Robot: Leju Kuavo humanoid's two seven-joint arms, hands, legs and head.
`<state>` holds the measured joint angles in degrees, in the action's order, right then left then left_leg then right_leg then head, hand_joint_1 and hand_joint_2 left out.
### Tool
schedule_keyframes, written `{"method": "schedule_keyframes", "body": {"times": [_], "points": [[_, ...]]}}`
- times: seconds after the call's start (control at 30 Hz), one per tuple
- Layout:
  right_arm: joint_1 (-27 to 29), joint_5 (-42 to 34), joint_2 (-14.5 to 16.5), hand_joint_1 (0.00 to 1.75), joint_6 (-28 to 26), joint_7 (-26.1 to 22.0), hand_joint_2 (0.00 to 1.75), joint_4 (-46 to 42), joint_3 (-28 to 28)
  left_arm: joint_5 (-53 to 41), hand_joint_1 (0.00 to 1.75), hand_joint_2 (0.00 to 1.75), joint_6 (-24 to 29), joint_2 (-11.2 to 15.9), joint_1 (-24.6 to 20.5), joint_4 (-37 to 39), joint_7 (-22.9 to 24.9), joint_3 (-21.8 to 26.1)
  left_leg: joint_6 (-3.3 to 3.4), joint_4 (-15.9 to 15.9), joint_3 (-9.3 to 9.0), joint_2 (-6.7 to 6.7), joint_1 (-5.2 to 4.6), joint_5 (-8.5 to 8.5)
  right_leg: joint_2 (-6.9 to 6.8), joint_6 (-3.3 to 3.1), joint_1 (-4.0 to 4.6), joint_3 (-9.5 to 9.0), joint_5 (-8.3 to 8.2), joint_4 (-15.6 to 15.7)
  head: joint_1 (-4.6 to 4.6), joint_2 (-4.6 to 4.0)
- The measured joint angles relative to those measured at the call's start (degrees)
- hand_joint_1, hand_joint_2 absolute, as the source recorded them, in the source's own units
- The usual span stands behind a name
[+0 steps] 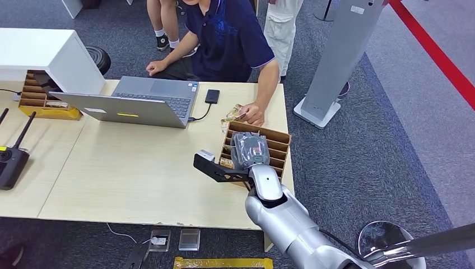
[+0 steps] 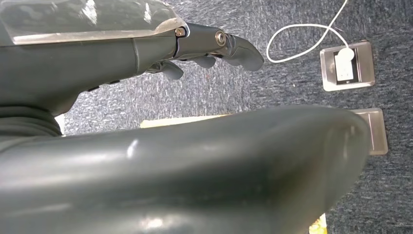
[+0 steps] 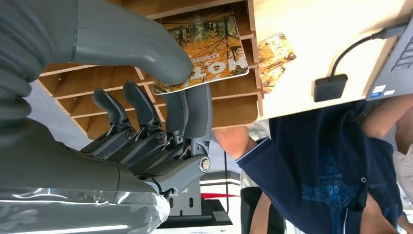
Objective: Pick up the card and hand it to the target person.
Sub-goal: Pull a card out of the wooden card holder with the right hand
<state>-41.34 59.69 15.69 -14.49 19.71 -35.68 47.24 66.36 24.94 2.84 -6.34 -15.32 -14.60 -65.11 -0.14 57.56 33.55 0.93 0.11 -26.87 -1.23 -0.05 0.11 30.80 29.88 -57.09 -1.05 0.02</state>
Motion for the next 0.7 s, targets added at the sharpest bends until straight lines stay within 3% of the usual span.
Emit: {"method": "schedule_keyframes", "body": {"times": [0.33,0.53,0.7], "points": [[0.7,-4.9,-1.5,1.53,0.1,-1.9,1.75,-4.5,-0.8,0.0,0.0,0.0,0.3,0.0,0.0,0.0,0.0,0.0,0.0,0.0,0.0,0.0,0.0,0.0,0.0,0.0,0.0,0.0,0.0,0.0,-0.01,0.0],[0.8,-15.8,-2.7,1.53,3.4,-6.4,1.75,-10.1,-2.5,0.0,0.0,0.0,0.3,0.0,0.1,0.0,0.0,0.0,0.0,0.0,0.0,0.0,0.0,0.0,0.0,0.0,0.0,0.01,0.0,0.0,-0.01,0.0],[0.6,-20.3,-4.8,1.55,3.5,-7.4,1.75,-16.5,-3.9,0.0,0.0,0.0,0.3,0.0,0.1,0.0,-0.1,0.0,0.0,0.0,0.0,0.01,0.0,0.0,0.0,0.0,0.0,0.01,0.0,0.0,0.0,0.0]]}}
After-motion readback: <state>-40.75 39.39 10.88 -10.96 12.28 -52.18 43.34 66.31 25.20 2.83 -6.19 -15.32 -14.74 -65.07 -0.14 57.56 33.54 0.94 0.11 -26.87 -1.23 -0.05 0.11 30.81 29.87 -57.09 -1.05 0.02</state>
